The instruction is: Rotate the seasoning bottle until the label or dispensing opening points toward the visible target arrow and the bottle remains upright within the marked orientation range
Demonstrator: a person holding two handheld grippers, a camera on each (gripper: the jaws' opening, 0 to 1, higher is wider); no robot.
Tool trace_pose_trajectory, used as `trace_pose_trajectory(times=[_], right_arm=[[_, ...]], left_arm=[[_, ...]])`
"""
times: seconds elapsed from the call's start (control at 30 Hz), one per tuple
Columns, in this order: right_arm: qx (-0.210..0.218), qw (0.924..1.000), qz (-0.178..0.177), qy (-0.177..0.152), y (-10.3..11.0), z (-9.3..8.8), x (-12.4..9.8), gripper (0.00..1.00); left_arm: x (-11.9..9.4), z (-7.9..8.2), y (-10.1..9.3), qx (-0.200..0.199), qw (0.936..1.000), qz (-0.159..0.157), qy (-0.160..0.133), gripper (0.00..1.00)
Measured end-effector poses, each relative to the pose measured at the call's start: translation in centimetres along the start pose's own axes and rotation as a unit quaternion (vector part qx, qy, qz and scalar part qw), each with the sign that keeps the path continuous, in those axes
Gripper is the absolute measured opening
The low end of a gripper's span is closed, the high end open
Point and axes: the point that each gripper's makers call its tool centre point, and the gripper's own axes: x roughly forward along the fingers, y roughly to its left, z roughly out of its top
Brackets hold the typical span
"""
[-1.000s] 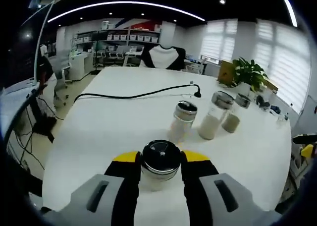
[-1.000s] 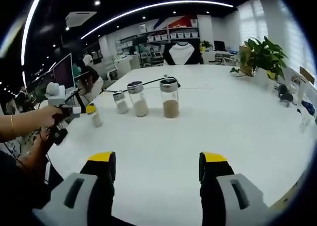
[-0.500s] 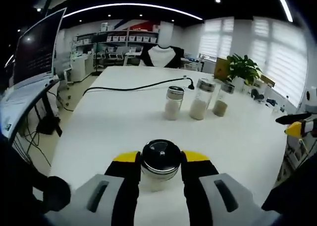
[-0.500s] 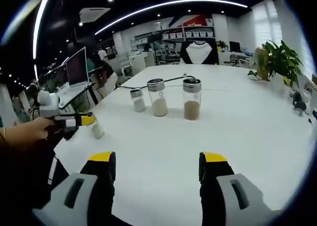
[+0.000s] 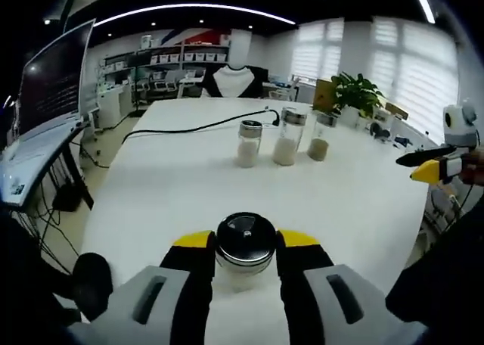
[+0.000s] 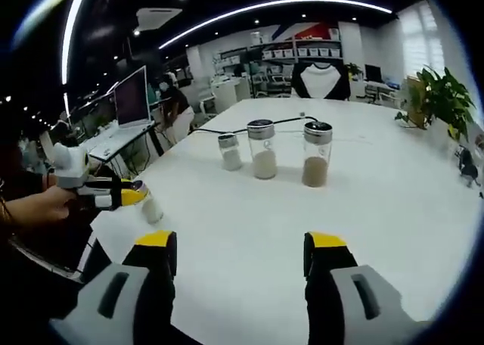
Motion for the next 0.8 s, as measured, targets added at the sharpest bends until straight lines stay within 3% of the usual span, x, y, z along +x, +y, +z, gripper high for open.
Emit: trace_pose_trajectory(times=[0.43, 0.8], right_arm=[[-0.004, 0.9997, 0.018, 0.014, 0.7, -0.7, 0.4, 0.67], [0.002, 0.9998, 0.013, 0.014, 0.2, -0.9, 0.2, 0.67]], left_arm=[[-1.7, -1.1, -1.0, 0.022, 0.9987, -0.046, 0.005, 0.34], [-1.3, -0.8, -2.3, 0.068, 0.9945, -0.075, 0.024, 0.39]])
